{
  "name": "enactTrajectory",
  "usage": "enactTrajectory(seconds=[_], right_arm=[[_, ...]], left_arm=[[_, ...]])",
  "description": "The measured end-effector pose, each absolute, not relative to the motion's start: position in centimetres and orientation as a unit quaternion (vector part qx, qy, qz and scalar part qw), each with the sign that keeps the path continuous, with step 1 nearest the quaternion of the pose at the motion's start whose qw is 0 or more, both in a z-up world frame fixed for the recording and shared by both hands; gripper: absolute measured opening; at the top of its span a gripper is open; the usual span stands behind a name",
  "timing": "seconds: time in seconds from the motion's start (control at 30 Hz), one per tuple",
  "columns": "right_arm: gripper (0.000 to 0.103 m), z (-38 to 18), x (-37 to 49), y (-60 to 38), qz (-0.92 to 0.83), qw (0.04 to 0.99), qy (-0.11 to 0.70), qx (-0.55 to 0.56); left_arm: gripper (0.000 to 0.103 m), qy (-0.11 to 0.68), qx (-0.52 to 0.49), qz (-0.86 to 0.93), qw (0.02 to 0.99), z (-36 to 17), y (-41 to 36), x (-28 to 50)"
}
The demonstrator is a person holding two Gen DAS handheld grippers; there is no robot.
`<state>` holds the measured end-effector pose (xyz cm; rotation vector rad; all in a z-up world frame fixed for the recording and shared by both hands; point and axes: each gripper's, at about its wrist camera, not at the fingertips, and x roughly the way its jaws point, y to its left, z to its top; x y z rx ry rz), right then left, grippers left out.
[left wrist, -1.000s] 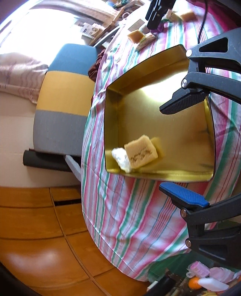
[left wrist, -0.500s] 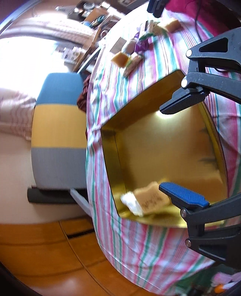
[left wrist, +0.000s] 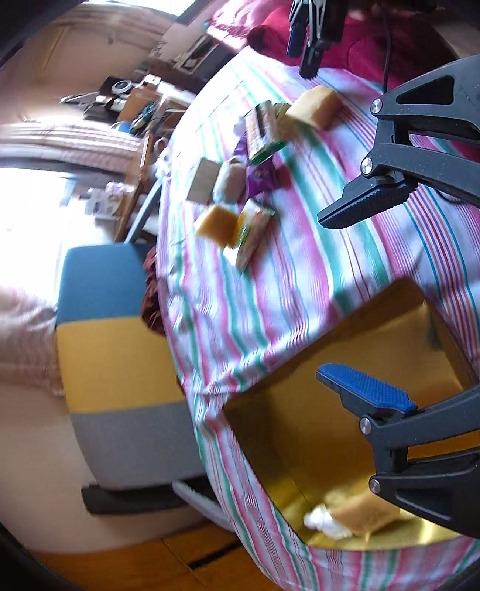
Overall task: Organize objects
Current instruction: 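Move both tools back toward the remaining items on the table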
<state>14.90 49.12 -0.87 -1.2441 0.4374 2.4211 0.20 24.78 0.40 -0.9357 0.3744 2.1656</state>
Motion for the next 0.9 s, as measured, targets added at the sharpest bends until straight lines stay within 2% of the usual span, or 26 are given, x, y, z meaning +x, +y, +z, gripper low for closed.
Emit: enactTrajectory(seconds=[0.47, 0.83, 0.9], right_arm=[[0.081, -1.0, 14.7, 49.5, 0.869, 0.146, 0.188, -0.434], [0.081, -1.0, 14.8, 49.9, 0.876, 0.108, 0.213, -0.42], [0.081, -1.0, 14.8, 50.0, 0.877, 0.101, 0.216, -0.418]], left_arm=[[0.076, 0.113, -0.485, 0.782, 0.375, -2.4, 32.9, -3.1], [0.076, 0.113, -0.527, 0.777, 0.325, -5.1, 41.6, -7.2], [0.08, 0.104, -0.534, 0.78, 0.309, -5.7, 42.8, -8.3]])
